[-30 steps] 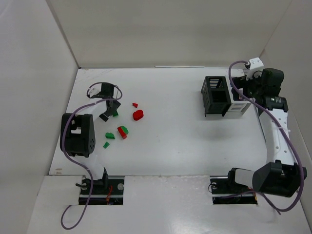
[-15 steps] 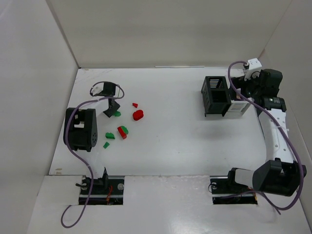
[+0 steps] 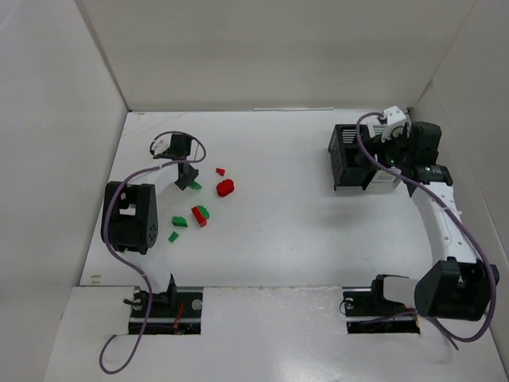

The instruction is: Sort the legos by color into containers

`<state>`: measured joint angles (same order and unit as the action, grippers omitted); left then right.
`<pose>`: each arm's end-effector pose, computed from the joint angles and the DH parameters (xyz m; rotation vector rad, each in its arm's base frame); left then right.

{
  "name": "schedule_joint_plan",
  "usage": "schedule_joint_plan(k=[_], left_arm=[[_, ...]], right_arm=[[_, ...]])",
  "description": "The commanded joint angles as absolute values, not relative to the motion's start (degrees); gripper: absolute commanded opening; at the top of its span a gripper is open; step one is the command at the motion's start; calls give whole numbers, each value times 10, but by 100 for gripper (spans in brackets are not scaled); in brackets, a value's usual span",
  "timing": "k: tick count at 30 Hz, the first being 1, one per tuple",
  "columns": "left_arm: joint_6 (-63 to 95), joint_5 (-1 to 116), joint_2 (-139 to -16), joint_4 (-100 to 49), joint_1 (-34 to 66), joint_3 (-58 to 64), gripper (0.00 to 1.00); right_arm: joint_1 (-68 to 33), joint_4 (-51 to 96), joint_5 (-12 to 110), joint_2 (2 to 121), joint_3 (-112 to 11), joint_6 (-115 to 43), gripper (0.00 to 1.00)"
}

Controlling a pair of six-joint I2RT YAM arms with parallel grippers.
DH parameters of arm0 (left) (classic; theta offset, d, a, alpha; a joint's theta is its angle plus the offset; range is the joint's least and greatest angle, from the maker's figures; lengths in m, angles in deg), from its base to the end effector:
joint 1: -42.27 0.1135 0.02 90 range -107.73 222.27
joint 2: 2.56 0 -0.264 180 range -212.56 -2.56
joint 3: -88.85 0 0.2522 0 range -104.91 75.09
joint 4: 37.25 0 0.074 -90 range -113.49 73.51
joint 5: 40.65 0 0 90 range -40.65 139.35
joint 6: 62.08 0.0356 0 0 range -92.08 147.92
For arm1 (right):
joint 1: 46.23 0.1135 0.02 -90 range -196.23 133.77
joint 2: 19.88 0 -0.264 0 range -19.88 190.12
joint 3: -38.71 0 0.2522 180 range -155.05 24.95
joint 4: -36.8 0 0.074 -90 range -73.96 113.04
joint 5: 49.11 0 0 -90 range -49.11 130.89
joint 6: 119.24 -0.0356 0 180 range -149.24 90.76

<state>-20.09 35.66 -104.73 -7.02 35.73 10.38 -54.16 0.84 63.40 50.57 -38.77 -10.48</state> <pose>0.3691 -0.0338 0.1824 -0.9668 2.2806 -0.1052 0.2748 -0.0245 0.3414 -0.4271 1.9907 0.1162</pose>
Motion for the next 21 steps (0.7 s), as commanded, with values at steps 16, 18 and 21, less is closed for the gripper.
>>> schedule_joint_plan(k=[16, 18, 21], left_arm=[[-360, 312, -764, -58, 119, 107, 7], [-392, 305, -743, -72, 100, 115, 7], [-421, 284, -722, -90, 64, 129, 7]], right_arm=[[-139, 352, 689, 544, -330, -216, 100], [-121, 391, 712, 560, -330, -261, 100], [-94, 441, 718, 576, -335, -313, 100]])
